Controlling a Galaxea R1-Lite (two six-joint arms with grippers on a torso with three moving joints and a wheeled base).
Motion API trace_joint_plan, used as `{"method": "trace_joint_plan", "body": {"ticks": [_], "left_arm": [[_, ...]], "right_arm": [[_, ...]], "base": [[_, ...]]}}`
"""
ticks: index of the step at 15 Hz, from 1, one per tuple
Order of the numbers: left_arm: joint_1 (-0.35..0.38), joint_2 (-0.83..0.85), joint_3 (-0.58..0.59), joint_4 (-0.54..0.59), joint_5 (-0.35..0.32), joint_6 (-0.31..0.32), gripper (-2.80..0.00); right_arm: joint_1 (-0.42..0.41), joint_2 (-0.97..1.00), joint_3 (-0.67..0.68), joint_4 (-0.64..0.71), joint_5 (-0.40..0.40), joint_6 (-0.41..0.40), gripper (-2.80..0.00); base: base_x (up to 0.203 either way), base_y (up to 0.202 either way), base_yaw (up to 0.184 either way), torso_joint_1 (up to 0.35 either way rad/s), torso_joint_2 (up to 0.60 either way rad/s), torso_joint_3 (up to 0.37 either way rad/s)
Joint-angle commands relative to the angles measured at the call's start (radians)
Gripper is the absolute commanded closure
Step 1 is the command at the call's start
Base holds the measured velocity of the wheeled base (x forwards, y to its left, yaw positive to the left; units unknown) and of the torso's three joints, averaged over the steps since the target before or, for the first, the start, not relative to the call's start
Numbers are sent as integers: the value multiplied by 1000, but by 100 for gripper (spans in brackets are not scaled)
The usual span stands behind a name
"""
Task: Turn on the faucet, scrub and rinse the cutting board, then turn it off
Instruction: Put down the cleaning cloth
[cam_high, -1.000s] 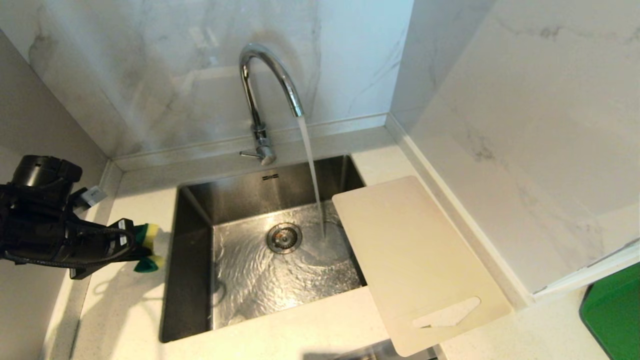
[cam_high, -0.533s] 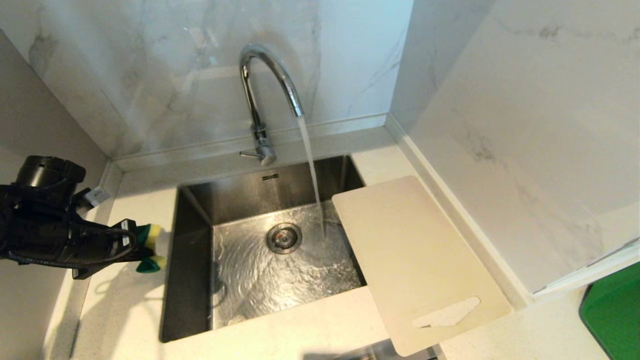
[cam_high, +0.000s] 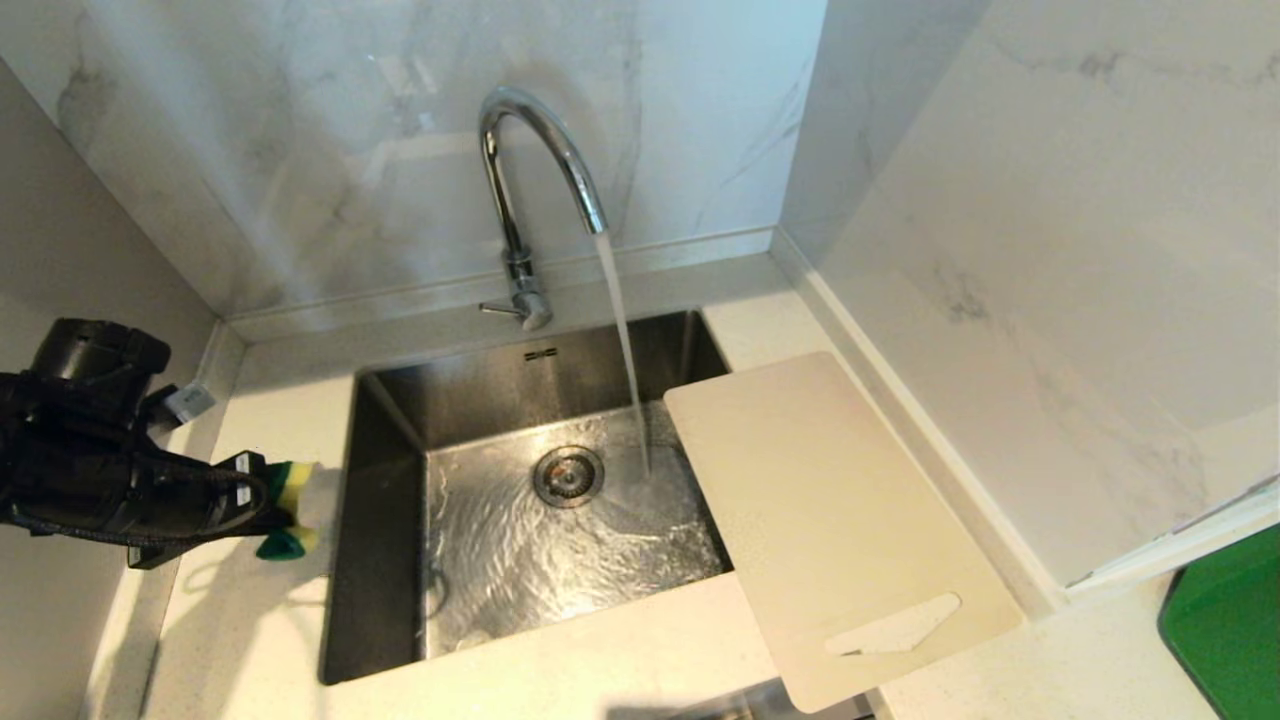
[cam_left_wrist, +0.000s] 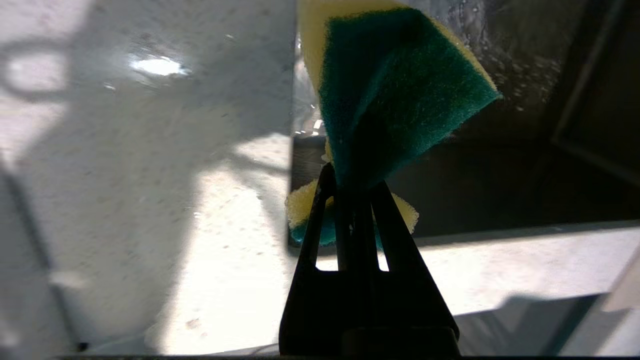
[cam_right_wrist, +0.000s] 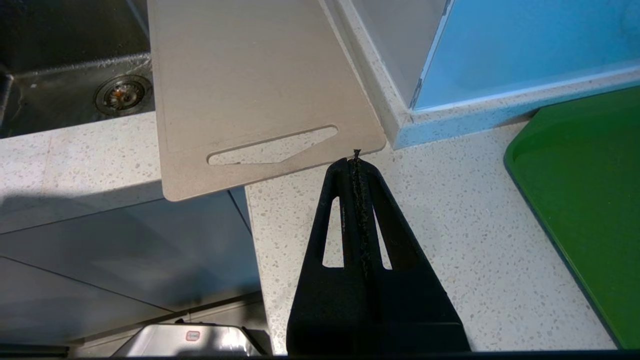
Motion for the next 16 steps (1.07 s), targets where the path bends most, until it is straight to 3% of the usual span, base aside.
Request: {"method": "trace_joint_plan", "body": {"ticks": [1, 4, 9, 16], "left_arm": [[0, -9, 0, 18, 28, 16, 0], [0, -38, -3, 114, 51, 97, 0], [-1, 13, -4, 160, 116, 100, 0], [11, 93, 36, 159, 119, 94, 0]], "right_arm": [[0, 1, 2, -1, 1, 0, 0], [0, 1, 0, -1, 1, 0, 0], [0, 1, 2, -1, 1, 0, 0], [0, 1, 2, -1, 1, 0, 0]], "base": [[0, 0, 0, 0, 0, 0], [0, 0, 0, 0, 0, 0], [0, 0, 0, 0, 0, 0], [0, 0, 0, 0, 0, 0]]}}
